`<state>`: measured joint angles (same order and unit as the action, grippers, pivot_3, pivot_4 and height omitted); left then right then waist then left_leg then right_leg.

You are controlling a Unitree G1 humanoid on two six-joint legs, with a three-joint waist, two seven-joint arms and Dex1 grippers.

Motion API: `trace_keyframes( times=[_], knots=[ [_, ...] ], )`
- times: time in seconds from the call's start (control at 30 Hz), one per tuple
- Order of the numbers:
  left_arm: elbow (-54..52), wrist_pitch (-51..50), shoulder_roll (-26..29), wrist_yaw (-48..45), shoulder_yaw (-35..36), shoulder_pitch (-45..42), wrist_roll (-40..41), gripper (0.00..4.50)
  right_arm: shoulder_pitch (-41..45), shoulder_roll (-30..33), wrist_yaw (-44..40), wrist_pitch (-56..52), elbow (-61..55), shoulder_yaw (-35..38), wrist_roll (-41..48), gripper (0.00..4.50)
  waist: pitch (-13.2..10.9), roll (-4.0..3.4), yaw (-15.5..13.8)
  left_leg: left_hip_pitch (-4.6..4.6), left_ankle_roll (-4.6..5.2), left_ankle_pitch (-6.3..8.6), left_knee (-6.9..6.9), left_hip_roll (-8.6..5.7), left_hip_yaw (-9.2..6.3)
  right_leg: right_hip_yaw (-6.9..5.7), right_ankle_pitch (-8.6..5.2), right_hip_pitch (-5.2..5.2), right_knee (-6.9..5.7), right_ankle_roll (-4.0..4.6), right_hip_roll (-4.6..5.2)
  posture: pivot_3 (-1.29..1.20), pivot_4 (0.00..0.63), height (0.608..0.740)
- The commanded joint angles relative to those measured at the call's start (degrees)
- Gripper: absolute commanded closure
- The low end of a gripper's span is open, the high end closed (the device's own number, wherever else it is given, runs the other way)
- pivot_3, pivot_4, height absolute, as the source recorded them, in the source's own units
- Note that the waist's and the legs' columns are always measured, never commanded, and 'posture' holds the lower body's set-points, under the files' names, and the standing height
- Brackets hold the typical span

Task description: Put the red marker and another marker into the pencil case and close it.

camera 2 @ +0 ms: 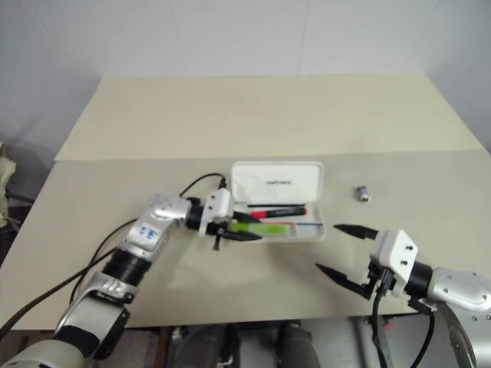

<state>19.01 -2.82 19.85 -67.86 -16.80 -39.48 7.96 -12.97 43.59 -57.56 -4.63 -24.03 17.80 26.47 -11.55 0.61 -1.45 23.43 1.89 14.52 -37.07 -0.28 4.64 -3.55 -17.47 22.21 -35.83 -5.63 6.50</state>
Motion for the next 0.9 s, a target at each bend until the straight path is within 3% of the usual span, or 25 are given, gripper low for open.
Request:
trace_keyframes(
  times=[0.03,0.23,0.63,0.9],
  knots=[
    [-0.91,-2.51,-0.96,0.31,0.26,-1.13,0.73,1.98,0.0,-1.04,-0.45,2.92,1.95,0.16,-0.56,0.0,0.0,0.0,0.0,0.0,0.0,0.0,0.0,0.0,0.0,0.01,0.0,0.0,0.0,0.0,0.0,0.0,0.15,0.74],
    [-1.79,-2.74,-2.16,-0.07,0.44,-0.45,1.2,0.02,0.62,-2.5,-2.09,7.45,6.66,-1.01,-1.88,0.0,0.0,0.01,0.01,-0.01,0.01,0.0,-0.01,0.0,0.0,-0.02,0.0,-0.04,0.01,0.0,0.0,0.0,0.15,0.74],
    [-5.17,-2.45,0.28,-2.46,3.14,1.54,4.41,0.02,-0.14,-7.87,3.77,3.79,5.6,0.03,2.45,0.0,0.0,0.0,0.1,-0.03,-0.01,0.01,0.01,0.0,-0.01,0.02,0.0,-0.04,0.0,0.0,0.02,0.0,0.15,0.74],
    [-6.38,-0.55,4.35,-3.45,10.48,1.84,9.18,0.02,9.04,-16.81,27.31,-10.31,2.61,0.37,5.23,0.0,0.0,-0.01,0.44,0.03,-0.33,0.11,0.04,0.04,-0.02,0.05,0.07,0.11,-0.02,0.12,0.05,0.0,0.15,0.74]
  ],
)
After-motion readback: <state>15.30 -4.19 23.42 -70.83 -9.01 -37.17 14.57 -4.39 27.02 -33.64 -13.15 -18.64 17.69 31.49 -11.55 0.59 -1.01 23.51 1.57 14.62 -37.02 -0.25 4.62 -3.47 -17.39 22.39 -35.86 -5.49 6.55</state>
